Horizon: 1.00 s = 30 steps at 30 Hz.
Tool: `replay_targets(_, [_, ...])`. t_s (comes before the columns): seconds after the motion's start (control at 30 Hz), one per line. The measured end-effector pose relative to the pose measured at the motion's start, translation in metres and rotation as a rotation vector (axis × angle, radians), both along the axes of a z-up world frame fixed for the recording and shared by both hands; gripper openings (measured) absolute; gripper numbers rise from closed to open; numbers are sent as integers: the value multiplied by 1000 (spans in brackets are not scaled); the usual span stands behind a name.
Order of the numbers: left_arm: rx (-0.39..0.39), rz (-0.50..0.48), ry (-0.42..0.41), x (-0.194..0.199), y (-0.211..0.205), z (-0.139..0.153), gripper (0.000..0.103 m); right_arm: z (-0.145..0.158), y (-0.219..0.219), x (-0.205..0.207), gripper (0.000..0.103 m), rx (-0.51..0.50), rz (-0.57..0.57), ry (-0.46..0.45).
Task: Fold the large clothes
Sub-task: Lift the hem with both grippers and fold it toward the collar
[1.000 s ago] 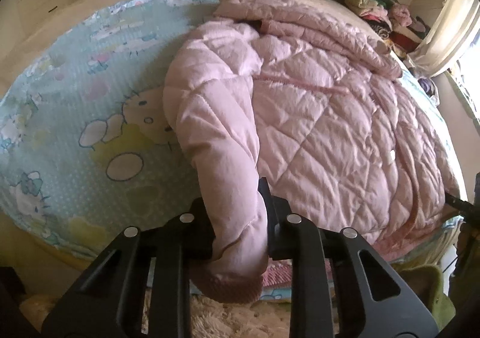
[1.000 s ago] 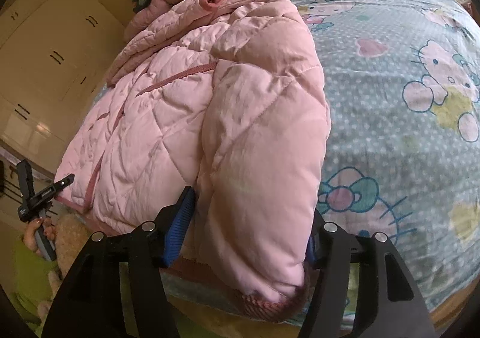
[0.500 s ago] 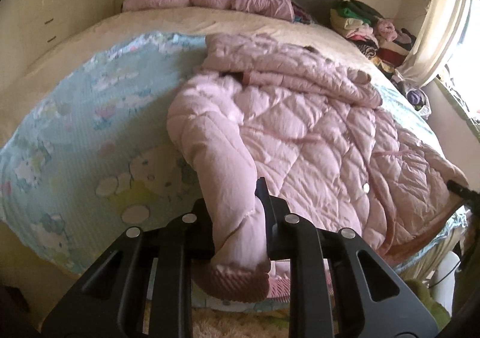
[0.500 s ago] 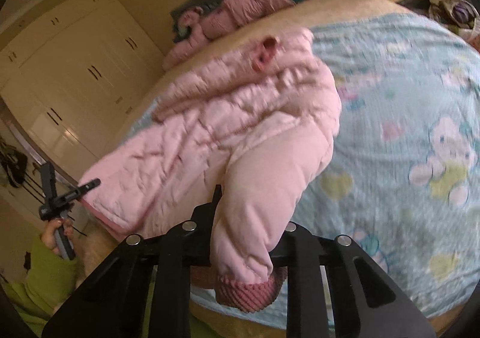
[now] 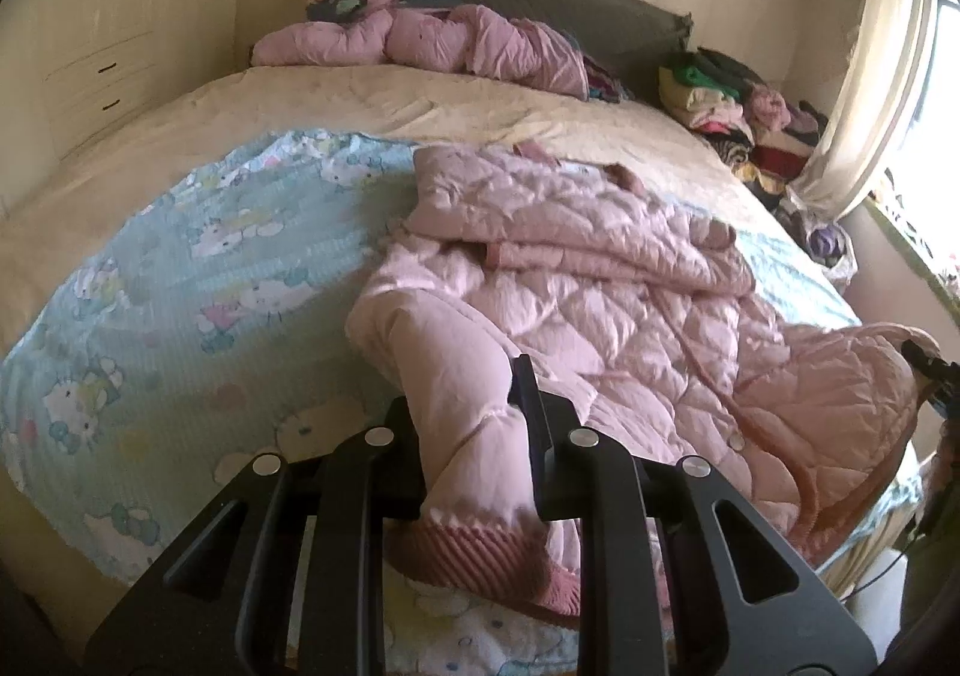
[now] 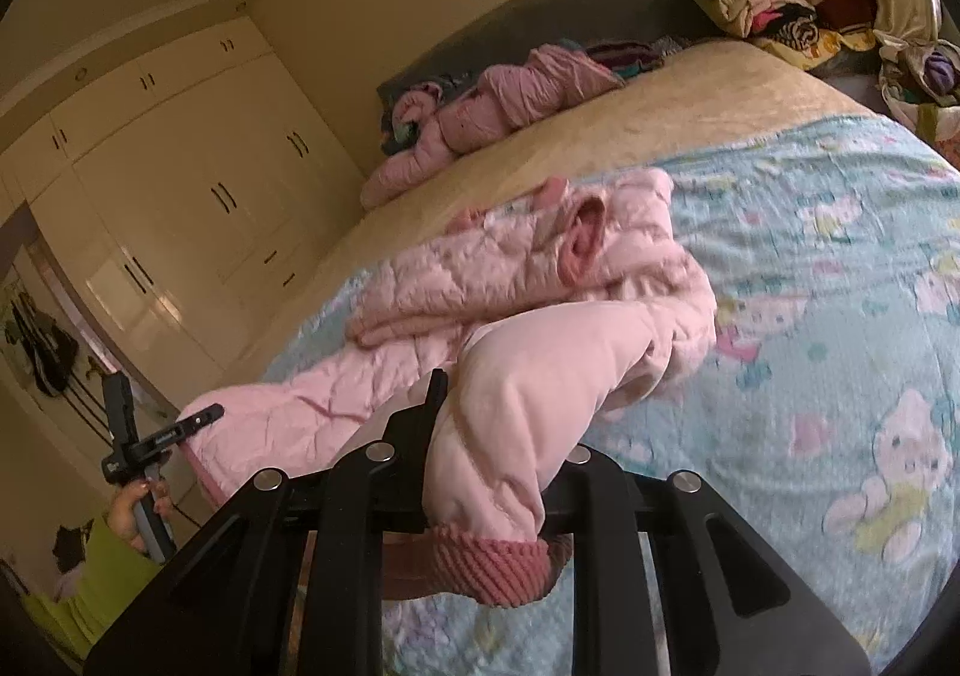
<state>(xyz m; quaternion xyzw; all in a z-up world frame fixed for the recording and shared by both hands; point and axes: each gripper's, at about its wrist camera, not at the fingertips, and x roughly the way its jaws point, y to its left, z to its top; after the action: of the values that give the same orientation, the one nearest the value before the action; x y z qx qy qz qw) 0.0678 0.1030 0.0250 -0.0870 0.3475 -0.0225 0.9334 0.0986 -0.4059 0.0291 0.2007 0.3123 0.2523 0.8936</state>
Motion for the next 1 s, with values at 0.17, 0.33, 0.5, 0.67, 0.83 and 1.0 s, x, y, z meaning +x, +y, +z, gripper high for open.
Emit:
replay_targets(0.17, [-19, 7, -25, 10, 7, 11, 14, 17, -2, 17, 19, 7, -19, -36])
replay_targets(0.33, [-49, 20, -52, 22, 15, 22, 14, 27, -3, 35, 19, 15, -46, -54])
replay_targets(0.5, [-49, 25, -71, 34, 14, 30, 14, 33, -3, 49, 19, 27, -65, -63])
replay_targets(0.67, [-42, 32, -86, 45, 17, 34, 14, 37, -3, 63, 19, 23, -83, -76])
replay_targets(0.83, [-25, 41, -106, 56, 17, 41, 14, 41, -5, 79, 19, 42, -109, -74])
replay_targets(1.0, [-18, 48, -122, 73, 17, 47, 14, 46, -4, 95, 18, 49, -129, -72])
